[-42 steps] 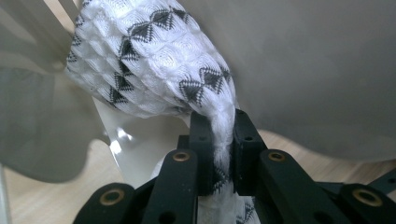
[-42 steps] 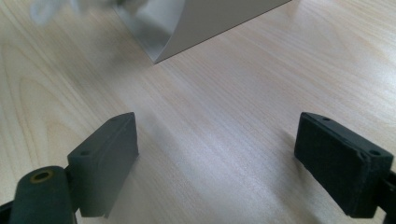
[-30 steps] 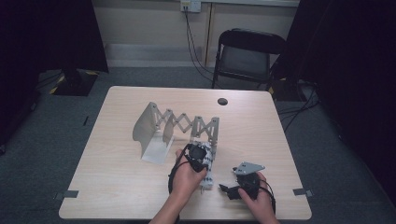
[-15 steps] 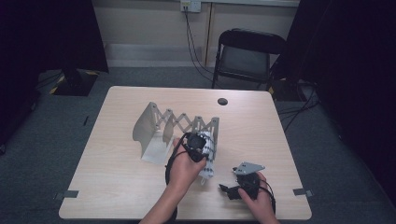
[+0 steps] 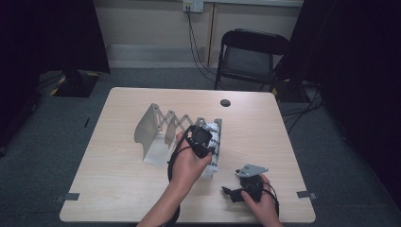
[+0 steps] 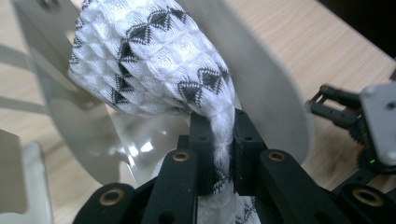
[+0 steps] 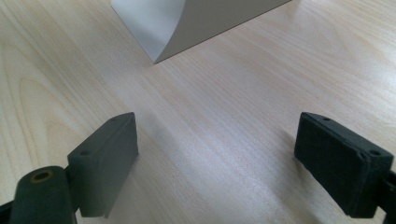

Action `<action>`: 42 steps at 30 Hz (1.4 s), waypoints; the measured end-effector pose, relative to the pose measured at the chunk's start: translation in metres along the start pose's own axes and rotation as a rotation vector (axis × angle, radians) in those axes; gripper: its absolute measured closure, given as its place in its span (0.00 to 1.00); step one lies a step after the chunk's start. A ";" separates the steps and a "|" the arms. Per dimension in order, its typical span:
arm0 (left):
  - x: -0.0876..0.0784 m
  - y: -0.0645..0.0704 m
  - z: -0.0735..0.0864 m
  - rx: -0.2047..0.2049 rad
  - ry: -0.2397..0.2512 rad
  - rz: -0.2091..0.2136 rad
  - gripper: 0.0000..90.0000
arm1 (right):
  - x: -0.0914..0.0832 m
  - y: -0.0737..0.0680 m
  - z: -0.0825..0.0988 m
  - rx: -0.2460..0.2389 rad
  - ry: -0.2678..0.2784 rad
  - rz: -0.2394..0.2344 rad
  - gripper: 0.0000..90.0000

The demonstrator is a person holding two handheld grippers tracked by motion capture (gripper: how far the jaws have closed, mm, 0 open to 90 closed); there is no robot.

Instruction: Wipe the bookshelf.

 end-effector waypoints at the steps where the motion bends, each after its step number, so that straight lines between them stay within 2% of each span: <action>1: 0.000 0.000 0.000 0.000 0.000 0.000 0.91 | 0.000 0.000 0.000 0.000 0.000 0.000 0.14; 3: 0.012 0.001 0.011 -0.004 -0.018 0.006 0.91 | 0.000 0.000 0.000 0.000 -0.001 -0.001 0.14; 9: 0.034 0.000 0.029 -0.019 -0.058 0.019 0.91 | 0.000 0.000 0.000 -0.001 0.000 0.000 0.14; 19: 0.058 -0.002 0.048 -0.038 -0.099 0.030 0.91 | 0.000 0.000 0.000 -0.002 -0.001 -0.001 0.14; 27: 0.064 -0.006 0.055 -0.046 -0.110 0.020 0.91 | 0.000 0.000 0.000 -0.002 0.000 -0.001 0.14; 30: 0.067 -0.012 0.061 -0.045 -0.129 -0.002 0.91 | 0.000 0.000 0.000 -0.002 -0.001 -0.001 0.14; 33: 0.068 -0.015 0.064 -0.053 -0.130 -0.015 0.91 | 0.000 0.000 0.000 -0.002 -0.001 -0.001 0.14; 42: 0.066 -0.024 0.078 -0.070 -0.145 -0.015 0.91 | 0.000 0.000 0.000 -0.002 -0.001 -0.001 0.14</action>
Point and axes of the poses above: each handheld gripper's, and its own axes: x roughly forward along the jaws, z roughly out of its underside, y roughly to its right, the point moved 9 cm from there along x, roughly forward along the jaws, and after that the axes turned 7 degrees about -y, right-handed, at the moved point
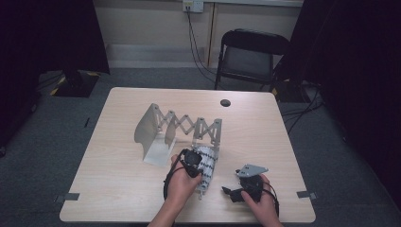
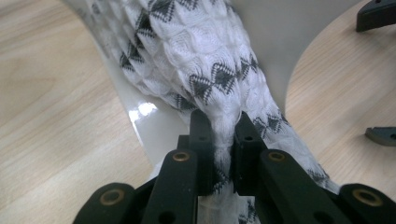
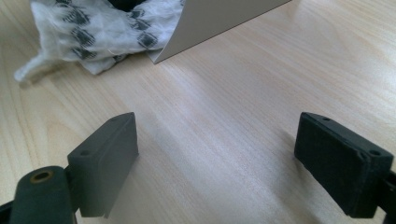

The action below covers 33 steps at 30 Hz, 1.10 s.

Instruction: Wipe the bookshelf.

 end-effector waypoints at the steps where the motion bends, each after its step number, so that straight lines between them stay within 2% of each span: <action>1: -0.001 -0.001 0.002 -0.002 -0.003 -0.002 0.91 | 0.000 0.000 0.000 0.000 0.000 0.000 0.14; 19: -0.010 -0.012 0.022 -0.004 -0.008 0.015 0.91 | 0.000 0.000 0.000 0.000 0.000 0.000 0.14; 33: -0.019 -0.028 0.039 -0.023 -0.016 0.005 0.91 | 0.000 0.000 0.000 0.001 0.000 0.000 0.14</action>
Point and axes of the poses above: each handheld gripper's, and its own axes: x roughly forward along the jaws, z roughly out of its underside, y roughly to its right, the point moved 9 cm from there along x, roughly forward along the jaws, and after that the axes turned 7 degrees about -y, right-handed, at the moved point
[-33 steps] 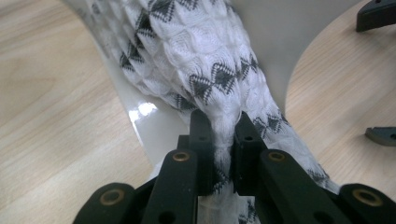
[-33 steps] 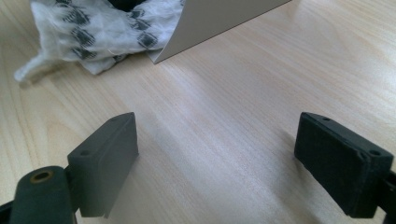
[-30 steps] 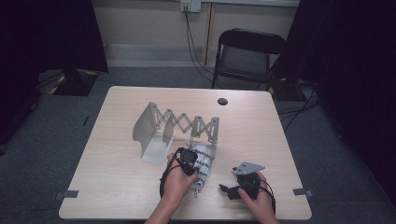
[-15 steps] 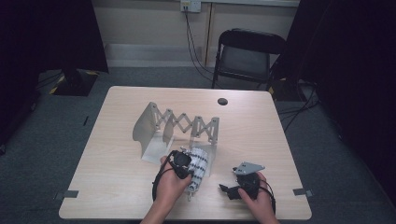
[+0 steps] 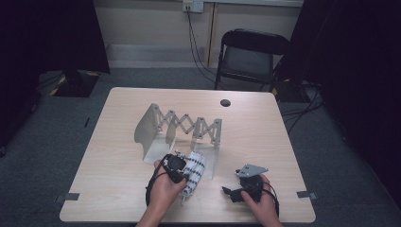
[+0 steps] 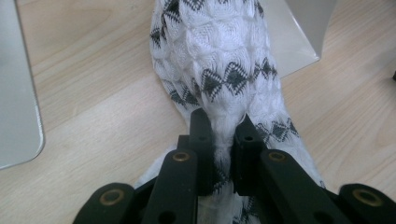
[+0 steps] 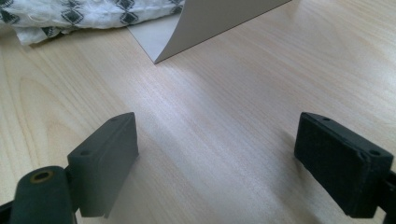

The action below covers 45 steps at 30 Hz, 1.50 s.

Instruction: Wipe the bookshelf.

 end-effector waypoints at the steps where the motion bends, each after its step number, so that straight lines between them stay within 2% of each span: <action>1: -0.001 -0.001 0.002 0.000 -0.003 -0.001 0.91 | 0.000 0.000 0.000 0.000 0.000 0.000 0.14; 12: -0.009 -0.018 0.015 -0.036 0.006 -0.017 0.91 | 0.000 0.000 0.000 0.000 0.000 0.000 0.14; 23: -0.022 -0.053 0.027 -0.093 0.013 -0.078 0.91 | 0.000 0.000 0.000 0.000 0.000 0.000 0.14; 27: -0.025 -0.066 0.032 -0.123 0.018 -0.090 0.91 | 0.000 0.000 0.000 0.000 0.000 0.000 0.14; 30: -0.027 -0.071 0.035 -0.127 0.013 -0.091 0.91 | 0.000 0.000 0.000 0.000 0.000 0.000 0.14; 31: -0.028 -0.075 0.038 -0.143 0.018 -0.097 0.91 | 0.000 0.000 0.000 0.000 0.000 0.000 0.14; 36: -0.031 -0.082 0.042 -0.169 0.027 -0.107 0.91 | 0.000 0.000 0.000 0.000 0.000 0.000 0.14; 39: -0.032 -0.084 0.044 -0.169 0.027 -0.112 0.91 | 0.000 0.000 0.000 0.000 0.000 0.000 0.14; 45: -0.037 -0.087 0.053 -0.180 0.041 -0.096 0.91 | 0.000 0.000 0.000 0.000 0.000 0.000 0.14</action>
Point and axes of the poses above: each handheld gripper's, and its own axes: x roughly forward along the jaws, z roughly out of its underside, y roughly to its right, the point moved 9 cm from there along x, roughly forward along the jaws, and after that the axes turned 7 degrees about -y, right-handed, at the moved point
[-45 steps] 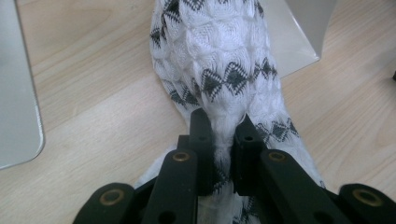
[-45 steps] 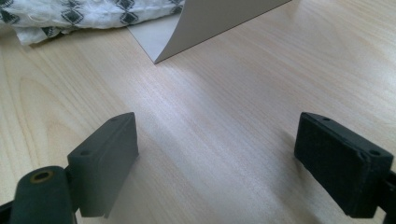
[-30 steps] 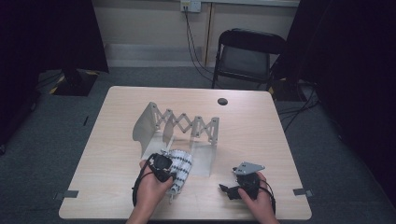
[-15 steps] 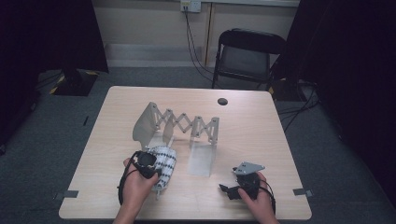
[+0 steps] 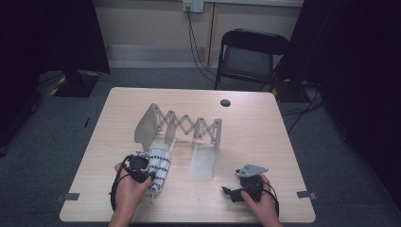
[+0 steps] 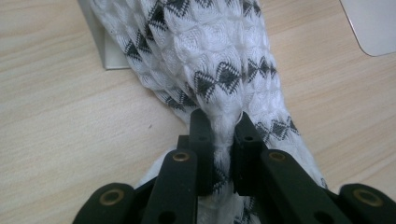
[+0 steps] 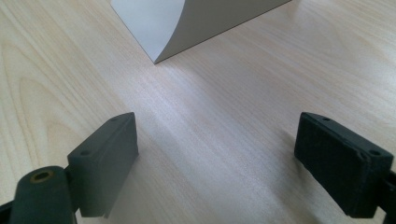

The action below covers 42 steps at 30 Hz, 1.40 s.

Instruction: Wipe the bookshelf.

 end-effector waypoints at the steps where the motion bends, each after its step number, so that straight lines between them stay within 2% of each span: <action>1: 0.000 0.000 0.001 -0.003 0.001 0.003 0.91 | 0.000 0.000 0.000 0.000 0.000 0.000 0.14; 4: -0.001 0.002 0.003 0.006 0.004 0.011 0.91 | 0.000 0.000 0.000 0.000 0.000 0.000 0.14; 8: -0.001 0.012 0.002 0.024 0.013 0.032 0.91 | 0.000 0.000 0.000 0.000 0.000 0.000 0.14; 14: 0.002 0.045 0.001 0.081 0.022 0.086 0.91 | 0.000 0.000 0.000 0.000 0.000 0.000 0.14; 17: 0.004 0.053 0.000 0.095 0.021 0.094 0.90 | 0.000 0.000 0.000 0.000 0.000 0.000 0.14; 20: 0.006 0.054 -0.002 0.095 0.023 0.098 0.90 | 0.000 0.000 0.000 0.000 0.000 0.000 0.14; 23: 0.007 0.053 -0.002 0.092 0.017 0.102 0.87 | 0.000 0.000 0.000 0.000 0.000 0.000 0.14; 27: 0.004 0.047 -0.004 0.096 0.035 0.079 0.73 | 0.000 0.000 0.000 0.000 0.000 0.000 0.14; 29: 0.002 0.045 -0.005 0.082 0.046 0.085 0.69 | 0.000 0.000 0.000 0.000 0.000 0.000 0.14; 32: -0.006 0.038 -0.008 0.071 0.080 0.066 0.58 | 0.000 0.000 0.000 0.000 0.000 0.000 0.14; 35: -0.012 0.034 -0.009 0.084 0.085 0.050 0.55 | 0.000 0.000 0.000 0.000 0.000 0.000 0.14; 39: -0.020 0.023 -0.012 0.067 0.107 0.019 0.48 | 0.000 0.000 0.000 -0.001 -0.001 0.000 0.14; 42: -0.023 0.013 -0.012 0.055 0.118 -0.002 0.47 | 0.000 0.000 0.000 0.000 -0.001 0.000 0.14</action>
Point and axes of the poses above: each handheld gripper's, and its own axes: x roughly forward along the jaws, z roughly out of its underside, y roughly to its right, the point moved 9 cm from there along x, roughly forward along the jaws, and after that the axes turned 7 degrees about -y, right-handed, at the moved point
